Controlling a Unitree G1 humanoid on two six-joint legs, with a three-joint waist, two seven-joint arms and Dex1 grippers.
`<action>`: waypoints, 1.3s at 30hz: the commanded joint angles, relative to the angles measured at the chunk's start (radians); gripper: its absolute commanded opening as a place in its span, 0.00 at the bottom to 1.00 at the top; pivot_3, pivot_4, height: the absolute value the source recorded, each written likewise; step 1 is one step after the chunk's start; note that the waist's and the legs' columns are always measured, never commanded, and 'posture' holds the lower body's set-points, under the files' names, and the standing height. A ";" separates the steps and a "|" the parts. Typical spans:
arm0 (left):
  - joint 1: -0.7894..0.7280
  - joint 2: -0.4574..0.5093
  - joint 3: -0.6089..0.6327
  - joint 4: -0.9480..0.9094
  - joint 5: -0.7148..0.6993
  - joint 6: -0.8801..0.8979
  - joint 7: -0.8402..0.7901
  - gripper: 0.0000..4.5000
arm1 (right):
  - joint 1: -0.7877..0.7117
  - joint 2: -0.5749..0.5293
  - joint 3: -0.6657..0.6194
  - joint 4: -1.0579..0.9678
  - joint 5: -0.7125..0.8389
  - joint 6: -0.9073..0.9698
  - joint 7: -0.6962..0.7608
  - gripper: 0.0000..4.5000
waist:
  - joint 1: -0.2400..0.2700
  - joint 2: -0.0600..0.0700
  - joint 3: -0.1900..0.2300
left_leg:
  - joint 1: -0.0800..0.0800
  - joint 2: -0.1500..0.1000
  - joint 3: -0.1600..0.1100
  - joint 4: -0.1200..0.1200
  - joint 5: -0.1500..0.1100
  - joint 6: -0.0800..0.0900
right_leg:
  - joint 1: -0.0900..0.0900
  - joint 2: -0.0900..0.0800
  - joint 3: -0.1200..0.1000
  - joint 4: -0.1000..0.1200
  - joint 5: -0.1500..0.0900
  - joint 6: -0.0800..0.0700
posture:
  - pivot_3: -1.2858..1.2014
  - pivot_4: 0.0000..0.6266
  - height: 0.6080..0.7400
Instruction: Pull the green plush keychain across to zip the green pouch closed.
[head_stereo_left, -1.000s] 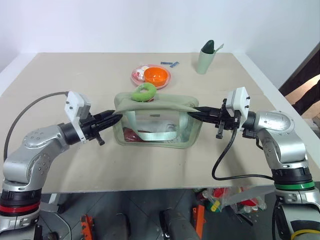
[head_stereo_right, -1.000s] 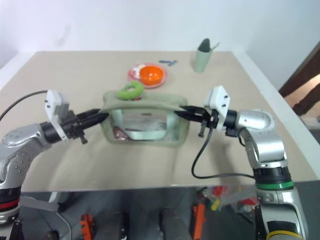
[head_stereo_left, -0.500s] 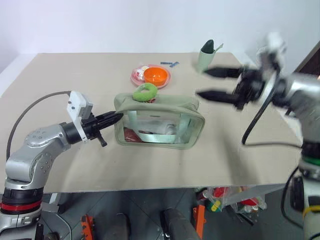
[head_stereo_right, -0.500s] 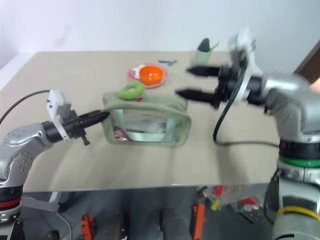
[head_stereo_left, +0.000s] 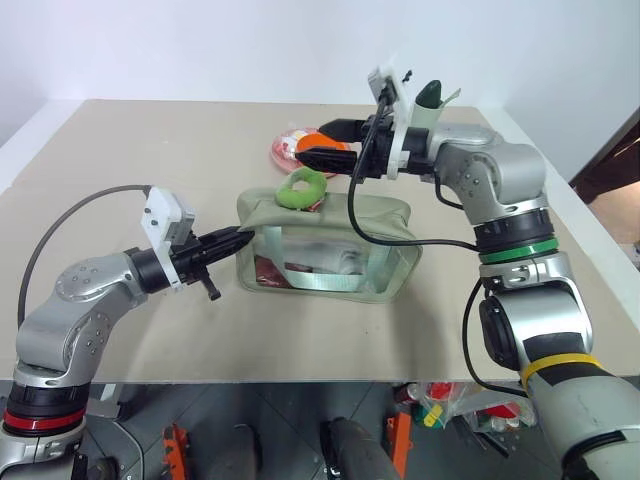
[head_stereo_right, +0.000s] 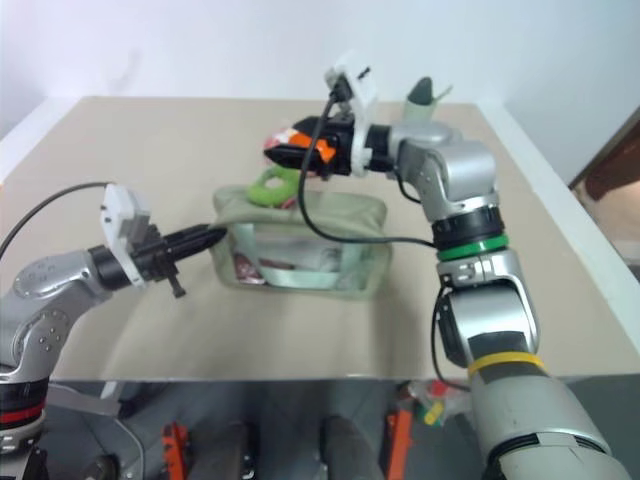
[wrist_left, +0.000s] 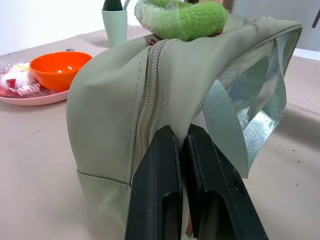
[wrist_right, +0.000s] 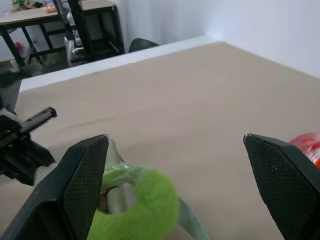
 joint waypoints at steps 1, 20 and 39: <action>0.010 0.001 -0.016 -0.026 0.007 0.000 0.003 0.00 | -0.003 0.004 0.028 -0.019 -0.030 -0.019 0.060 0.99 | 0.001 0.000 0.000 | 0.000 0.000 0.000 0.000 0.000 0.000 | 0.000 0.000 0.000 0.000 0.000 0.000 | 0.52 0.24 1.00; -0.023 -0.009 -0.038 0.016 0.029 -0.010 0.000 0.00 | 0.050 0.010 -0.008 0.010 -0.056 -0.050 0.125 0.01 | 0.009 0.000 0.000 | 0.001 0.000 -0.001 0.001 0.000 0.000 | 0.001 0.000 -0.002 0.000 0.000 0.000 | 0.52 0.24 1.00; -0.091 -0.074 -0.055 0.068 0.029 0.007 0.043 0.00 | 0.148 -0.070 -0.183 -0.189 0.058 -0.093 0.129 0.01 | 0.010 0.001 0.000 | 0.001 0.001 -0.002 -0.001 -0.001 0.000 | 0.000 0.001 -0.002 0.000 -0.001 0.000 | 0.52 0.24 1.00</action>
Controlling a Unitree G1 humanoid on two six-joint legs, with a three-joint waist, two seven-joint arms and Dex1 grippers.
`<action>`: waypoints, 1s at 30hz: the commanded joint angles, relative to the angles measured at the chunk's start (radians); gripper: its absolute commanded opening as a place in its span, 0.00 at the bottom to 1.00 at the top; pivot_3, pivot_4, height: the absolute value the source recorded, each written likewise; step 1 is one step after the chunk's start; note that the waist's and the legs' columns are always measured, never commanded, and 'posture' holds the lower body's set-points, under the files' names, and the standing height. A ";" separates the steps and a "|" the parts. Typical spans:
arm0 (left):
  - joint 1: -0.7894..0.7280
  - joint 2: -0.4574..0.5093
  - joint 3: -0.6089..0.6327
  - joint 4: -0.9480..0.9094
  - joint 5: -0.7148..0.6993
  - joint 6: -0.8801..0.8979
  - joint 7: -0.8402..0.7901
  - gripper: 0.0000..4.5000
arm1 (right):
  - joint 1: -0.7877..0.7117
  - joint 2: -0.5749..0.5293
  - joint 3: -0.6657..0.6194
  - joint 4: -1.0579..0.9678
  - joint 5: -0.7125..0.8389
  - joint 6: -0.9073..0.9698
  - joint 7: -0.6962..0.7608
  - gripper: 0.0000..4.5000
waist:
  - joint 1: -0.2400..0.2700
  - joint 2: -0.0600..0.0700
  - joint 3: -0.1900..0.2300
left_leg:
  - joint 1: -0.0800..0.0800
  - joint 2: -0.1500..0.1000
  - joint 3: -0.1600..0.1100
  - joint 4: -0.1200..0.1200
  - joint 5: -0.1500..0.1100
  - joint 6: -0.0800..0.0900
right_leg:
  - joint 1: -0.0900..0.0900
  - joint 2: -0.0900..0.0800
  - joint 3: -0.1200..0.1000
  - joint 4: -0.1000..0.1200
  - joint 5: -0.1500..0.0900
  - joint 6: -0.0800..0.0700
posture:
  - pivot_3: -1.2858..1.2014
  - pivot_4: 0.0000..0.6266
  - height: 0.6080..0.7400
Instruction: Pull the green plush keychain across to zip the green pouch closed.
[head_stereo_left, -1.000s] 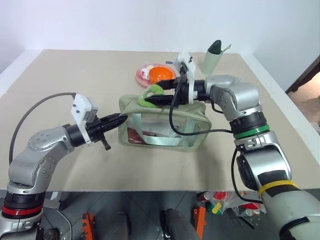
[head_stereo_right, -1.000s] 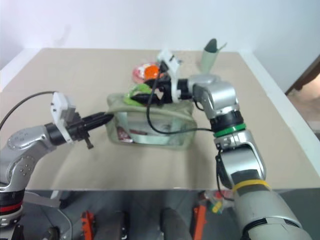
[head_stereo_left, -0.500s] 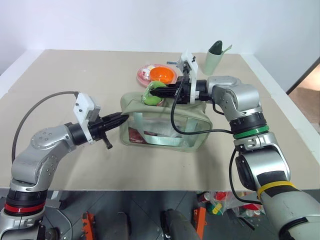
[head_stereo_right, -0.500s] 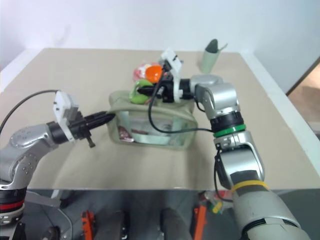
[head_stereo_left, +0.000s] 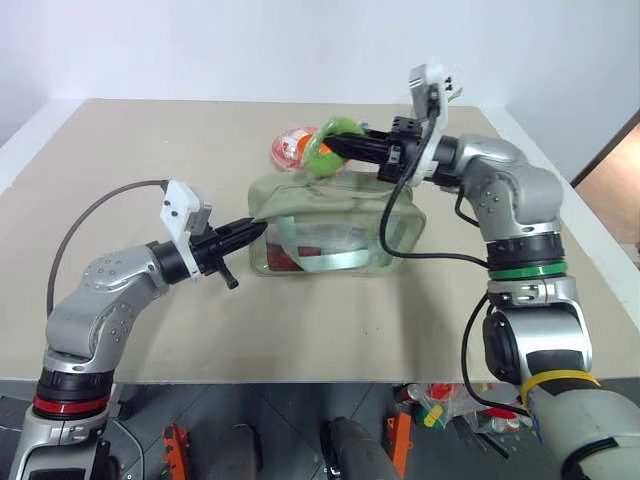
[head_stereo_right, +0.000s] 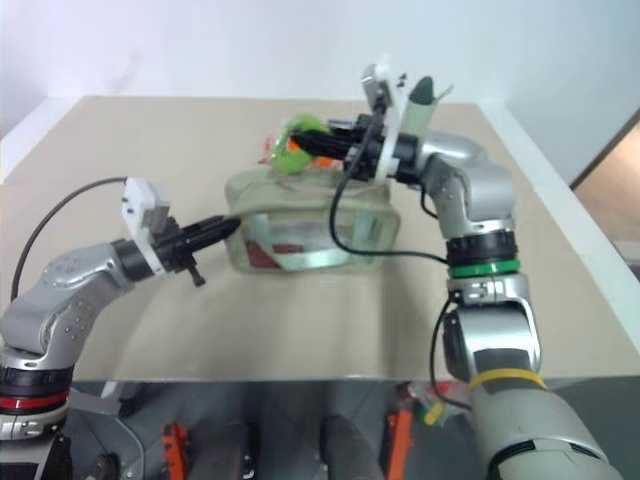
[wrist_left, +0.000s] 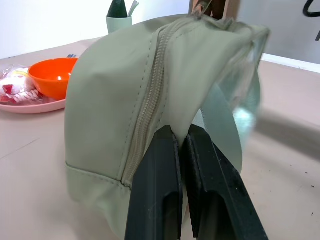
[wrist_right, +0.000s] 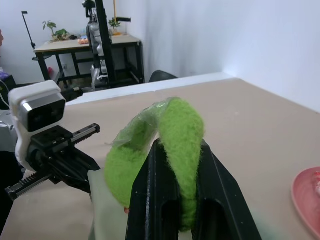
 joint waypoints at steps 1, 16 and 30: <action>-0.010 0.002 -0.003 0.007 -0.001 0.006 -0.007 0.00 | 0.020 -0.035 -0.034 -0.064 0.025 0.014 -0.002 0.01 | 0.000 0.000 0.000 | 0.000 0.000 0.000 0.000 0.000 0.000 | 0.000 0.000 0.000 0.000 0.000 0.000 | 0.52 0.24 1.00; -0.037 0.003 -0.031 0.028 0.070 -0.030 0.004 0.00 | 0.076 -0.243 -0.167 0.006 -0.052 -0.144 -0.117 0.01 | 0.002 0.000 0.000 | 0.000 -0.001 0.001 0.001 0.000 0.000 | 0.001 -0.001 0.001 0.000 0.000 0.001 | 0.52 0.24 1.00; -0.072 -0.074 -0.086 -0.007 0.201 -0.101 0.158 0.00 | 0.429 -0.351 -0.068 -0.053 -0.394 -0.252 -0.479 0.01 | -0.002 0.001 0.000 | 0.001 -0.002 0.003 0.000 -0.001 0.001 | 0.000 -0.001 0.005 0.000 -0.001 0.003 | 0.52 0.24 1.00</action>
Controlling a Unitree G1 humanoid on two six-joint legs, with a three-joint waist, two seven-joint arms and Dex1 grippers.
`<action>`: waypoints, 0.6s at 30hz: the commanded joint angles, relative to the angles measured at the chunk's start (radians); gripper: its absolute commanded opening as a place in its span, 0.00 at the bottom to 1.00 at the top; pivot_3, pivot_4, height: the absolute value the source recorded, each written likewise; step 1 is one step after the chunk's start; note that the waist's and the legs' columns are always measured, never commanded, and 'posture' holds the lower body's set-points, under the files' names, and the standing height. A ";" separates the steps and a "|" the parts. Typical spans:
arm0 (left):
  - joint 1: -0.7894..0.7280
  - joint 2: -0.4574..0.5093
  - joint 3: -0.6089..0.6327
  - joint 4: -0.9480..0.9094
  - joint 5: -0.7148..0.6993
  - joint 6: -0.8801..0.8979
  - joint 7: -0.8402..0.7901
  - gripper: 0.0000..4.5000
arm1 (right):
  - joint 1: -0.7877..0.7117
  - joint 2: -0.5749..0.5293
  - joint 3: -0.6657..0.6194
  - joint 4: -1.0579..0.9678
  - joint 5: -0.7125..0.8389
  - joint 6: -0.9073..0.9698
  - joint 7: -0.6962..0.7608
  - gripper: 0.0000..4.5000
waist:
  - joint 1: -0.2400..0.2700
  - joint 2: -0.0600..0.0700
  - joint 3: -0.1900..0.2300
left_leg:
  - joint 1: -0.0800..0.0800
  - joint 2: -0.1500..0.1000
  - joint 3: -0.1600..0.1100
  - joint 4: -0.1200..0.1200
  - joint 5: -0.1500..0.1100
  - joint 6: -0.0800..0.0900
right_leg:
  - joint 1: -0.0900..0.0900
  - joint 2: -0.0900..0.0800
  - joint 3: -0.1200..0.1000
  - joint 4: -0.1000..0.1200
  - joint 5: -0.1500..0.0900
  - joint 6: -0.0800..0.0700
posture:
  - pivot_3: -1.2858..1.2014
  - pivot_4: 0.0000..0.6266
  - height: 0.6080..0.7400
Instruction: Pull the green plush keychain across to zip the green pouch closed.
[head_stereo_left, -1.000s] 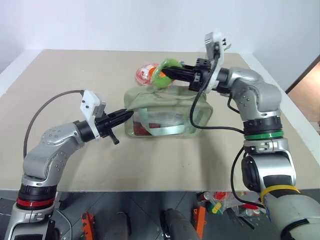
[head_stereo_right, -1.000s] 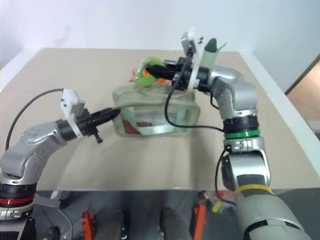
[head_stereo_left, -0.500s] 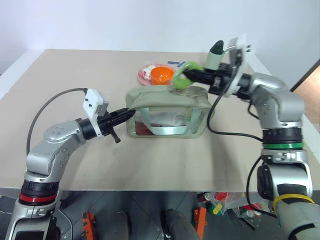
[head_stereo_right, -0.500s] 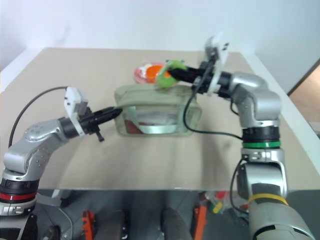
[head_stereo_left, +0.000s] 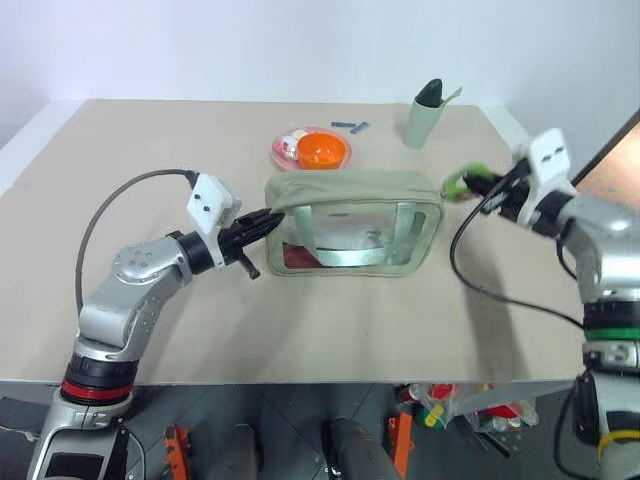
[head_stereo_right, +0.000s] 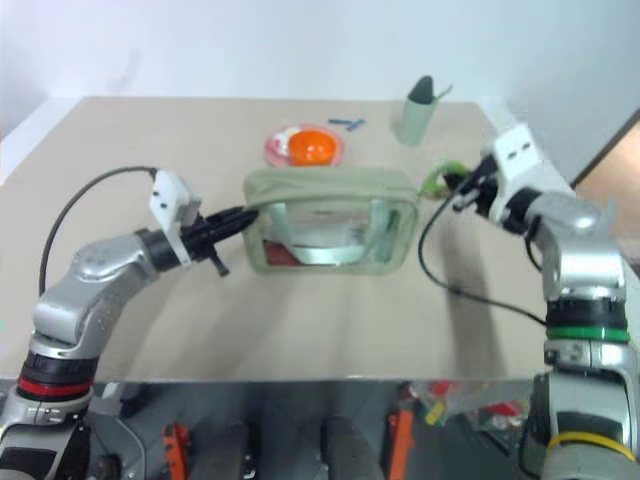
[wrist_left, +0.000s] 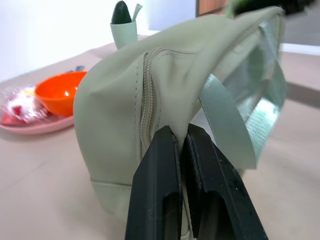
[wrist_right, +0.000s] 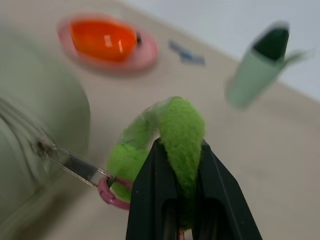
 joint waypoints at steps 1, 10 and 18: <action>-0.003 -0.006 0.021 -0.016 0.045 -0.031 0.051 0.00 | 0.036 0.009 0.015 -0.063 -0.105 -0.009 -0.139 0.01 | 0.000 0.000 0.000 | 0.001 0.000 0.000 0.000 0.000 0.000 | 0.000 0.000 0.000 0.001 0.000 0.000 | 0.52 0.24 1.00; -0.018 -0.025 0.009 0.035 0.104 -0.073 0.063 0.00 | 0.077 0.230 0.129 -0.031 -0.204 -0.134 -0.294 0.01 | -0.004 0.000 0.000 | 0.004 0.000 0.002 0.002 0.003 -0.001 | 0.002 0.001 0.004 0.000 0.004 -0.003 | 0.52 0.24 1.00; -0.020 -0.020 -0.003 0.078 0.126 -0.098 0.039 0.00 | 0.073 0.238 0.108 0.024 -0.201 -0.211 -0.271 0.01 | -0.014 0.000 0.000 | 0.006 0.000 0.002 0.003 0.004 0.000 | 0.003 0.002 0.006 0.000 0.006 -0.002 | 0.52 0.24 1.00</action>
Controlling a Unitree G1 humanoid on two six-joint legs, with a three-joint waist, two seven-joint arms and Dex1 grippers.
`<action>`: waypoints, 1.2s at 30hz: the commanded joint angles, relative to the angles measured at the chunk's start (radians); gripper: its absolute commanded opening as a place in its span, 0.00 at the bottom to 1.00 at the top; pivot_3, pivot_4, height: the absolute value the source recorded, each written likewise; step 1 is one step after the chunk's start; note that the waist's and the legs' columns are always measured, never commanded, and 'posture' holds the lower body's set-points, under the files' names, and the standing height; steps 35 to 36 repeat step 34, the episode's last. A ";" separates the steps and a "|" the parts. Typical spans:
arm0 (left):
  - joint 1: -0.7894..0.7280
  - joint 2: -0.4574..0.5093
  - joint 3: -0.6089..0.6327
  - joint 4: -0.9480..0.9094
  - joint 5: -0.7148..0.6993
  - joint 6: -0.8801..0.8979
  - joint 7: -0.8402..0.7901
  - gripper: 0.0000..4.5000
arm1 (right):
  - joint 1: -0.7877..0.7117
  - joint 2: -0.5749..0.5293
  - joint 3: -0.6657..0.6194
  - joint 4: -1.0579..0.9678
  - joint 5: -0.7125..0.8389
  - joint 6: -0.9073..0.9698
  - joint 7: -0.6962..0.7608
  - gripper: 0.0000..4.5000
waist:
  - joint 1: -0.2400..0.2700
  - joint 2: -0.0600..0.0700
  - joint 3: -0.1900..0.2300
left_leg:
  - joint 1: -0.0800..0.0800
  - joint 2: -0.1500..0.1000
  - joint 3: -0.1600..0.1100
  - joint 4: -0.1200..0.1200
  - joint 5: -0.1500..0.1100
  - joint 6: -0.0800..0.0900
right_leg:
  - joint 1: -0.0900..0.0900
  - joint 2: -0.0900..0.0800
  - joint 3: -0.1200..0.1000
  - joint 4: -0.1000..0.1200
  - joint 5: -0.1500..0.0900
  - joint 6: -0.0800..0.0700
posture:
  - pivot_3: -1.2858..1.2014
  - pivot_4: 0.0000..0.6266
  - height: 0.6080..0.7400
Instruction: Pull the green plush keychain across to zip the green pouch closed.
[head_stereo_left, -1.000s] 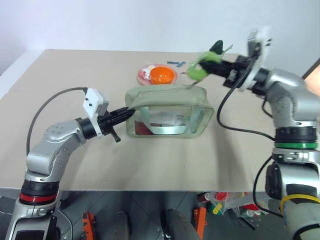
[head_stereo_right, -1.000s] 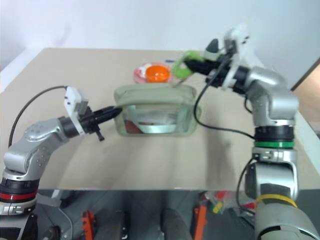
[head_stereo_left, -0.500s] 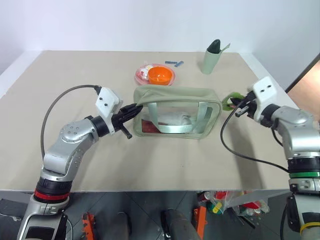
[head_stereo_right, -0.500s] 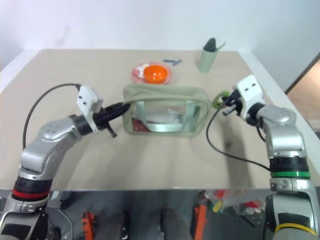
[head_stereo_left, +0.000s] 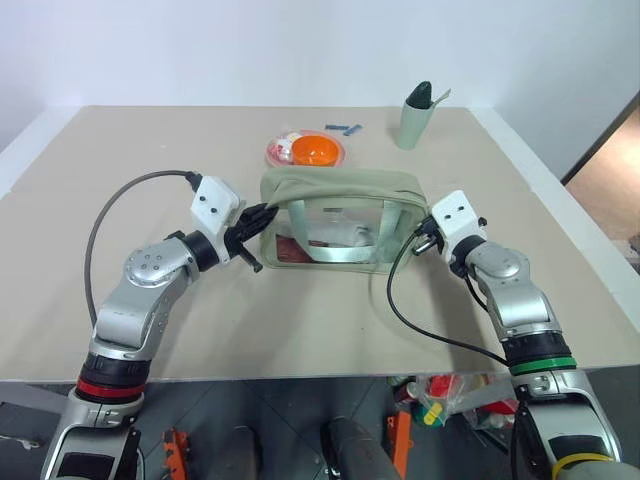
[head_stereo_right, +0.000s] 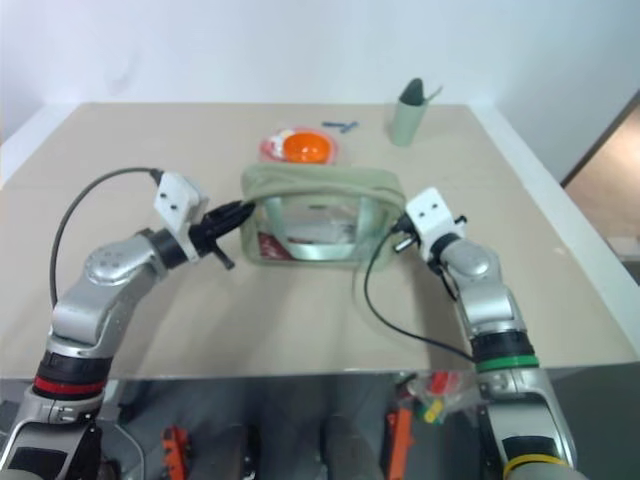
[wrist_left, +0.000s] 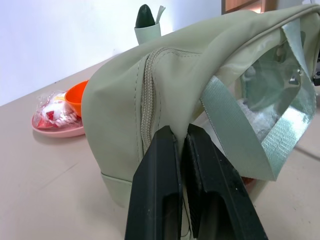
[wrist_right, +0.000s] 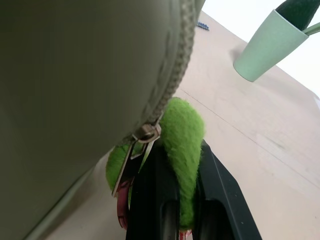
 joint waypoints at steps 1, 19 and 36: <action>-0.012 0.019 0.007 0.017 0.015 -0.015 -0.021 0.00 | -0.012 -0.018 -0.037 -0.002 0.028 -0.033 0.033 0.01 | -0.001 0.000 0.000 | 0.000 0.000 0.000 0.000 0.000 0.000 | 0.000 0.000 0.000 0.000 0.000 0.000 | 0.52 0.24 1.00; -0.079 0.080 0.201 0.007 -0.332 0.225 -0.173 1.00 | 0.083 -0.145 -0.367 -0.425 0.595 0.282 0.337 1.00 | 0.000 0.000 0.000 | -0.004 0.000 -0.002 -0.003 0.000 0.001 | -0.002 0.000 -0.003 -0.001 0.000 0.004 | 0.52 0.24 1.00; 0.229 0.100 0.149 -0.141 -0.101 0.071 -0.012 1.00 | 0.575 -0.138 -0.402 -0.869 0.687 0.392 0.280 1.00 | 0.008 0.000 0.000 | -0.003 0.000 -0.002 -0.003 0.000 0.001 | -0.002 -0.001 -0.003 -0.001 -0.005 -0.003 | 0.52 0.24 1.00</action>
